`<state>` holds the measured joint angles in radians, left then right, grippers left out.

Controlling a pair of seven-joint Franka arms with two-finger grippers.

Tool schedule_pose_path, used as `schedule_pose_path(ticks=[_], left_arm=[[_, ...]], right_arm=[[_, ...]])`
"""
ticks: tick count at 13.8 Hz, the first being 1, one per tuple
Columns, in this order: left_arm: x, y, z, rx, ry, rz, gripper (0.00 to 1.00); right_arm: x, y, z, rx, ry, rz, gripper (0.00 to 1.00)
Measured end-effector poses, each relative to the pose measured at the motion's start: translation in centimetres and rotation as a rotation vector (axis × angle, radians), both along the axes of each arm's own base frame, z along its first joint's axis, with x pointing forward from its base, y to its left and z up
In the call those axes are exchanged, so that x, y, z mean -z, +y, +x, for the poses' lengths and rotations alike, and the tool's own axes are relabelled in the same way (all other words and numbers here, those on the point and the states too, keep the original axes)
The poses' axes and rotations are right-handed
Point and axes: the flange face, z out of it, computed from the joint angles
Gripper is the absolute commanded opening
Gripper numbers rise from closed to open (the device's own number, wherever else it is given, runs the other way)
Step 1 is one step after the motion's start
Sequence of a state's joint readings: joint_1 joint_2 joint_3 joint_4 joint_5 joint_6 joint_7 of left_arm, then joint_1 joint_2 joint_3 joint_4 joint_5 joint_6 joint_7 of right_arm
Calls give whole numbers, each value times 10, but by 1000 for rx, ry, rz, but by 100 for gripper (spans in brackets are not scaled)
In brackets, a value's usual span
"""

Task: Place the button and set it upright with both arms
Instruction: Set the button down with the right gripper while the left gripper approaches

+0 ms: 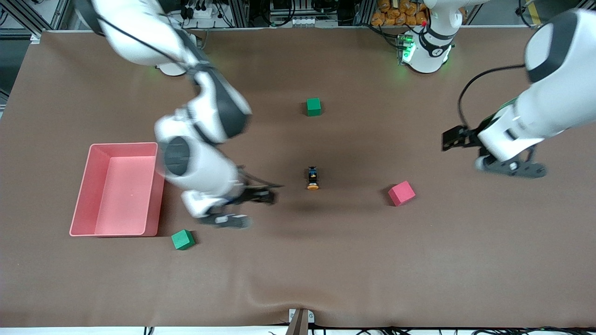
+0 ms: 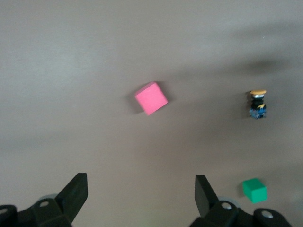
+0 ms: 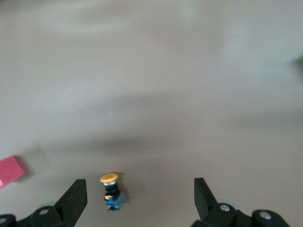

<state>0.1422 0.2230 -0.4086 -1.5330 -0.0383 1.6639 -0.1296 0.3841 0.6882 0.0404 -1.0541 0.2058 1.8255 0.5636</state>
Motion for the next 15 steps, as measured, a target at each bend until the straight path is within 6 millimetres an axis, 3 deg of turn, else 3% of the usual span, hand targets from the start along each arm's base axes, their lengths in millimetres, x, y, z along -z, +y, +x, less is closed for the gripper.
schedule_pose_path(ticks=[3,5,8,11,13,15], left_arm=[[47,-50,8,2,40,-17,100],[81,-78,11,4,75,-25,100],[117,-122,16,-14,84,-49,100],[143,-177,4,-43,88,-58,100],[165,-210,-4,-30,91,-70,100],[193,-236,-12,-15,113,-66,100]], right_arm=[[-68,-120,1,76,103,4,100],[-116,-178,-13,115,103,-53,100],[-181,-220,-43,111,24,-215,100],[-224,-262,-77,121,30,-245,100],[-232,-296,-95,172,10,-253,100],[-220,-318,-112,197,-27,-249,100]])
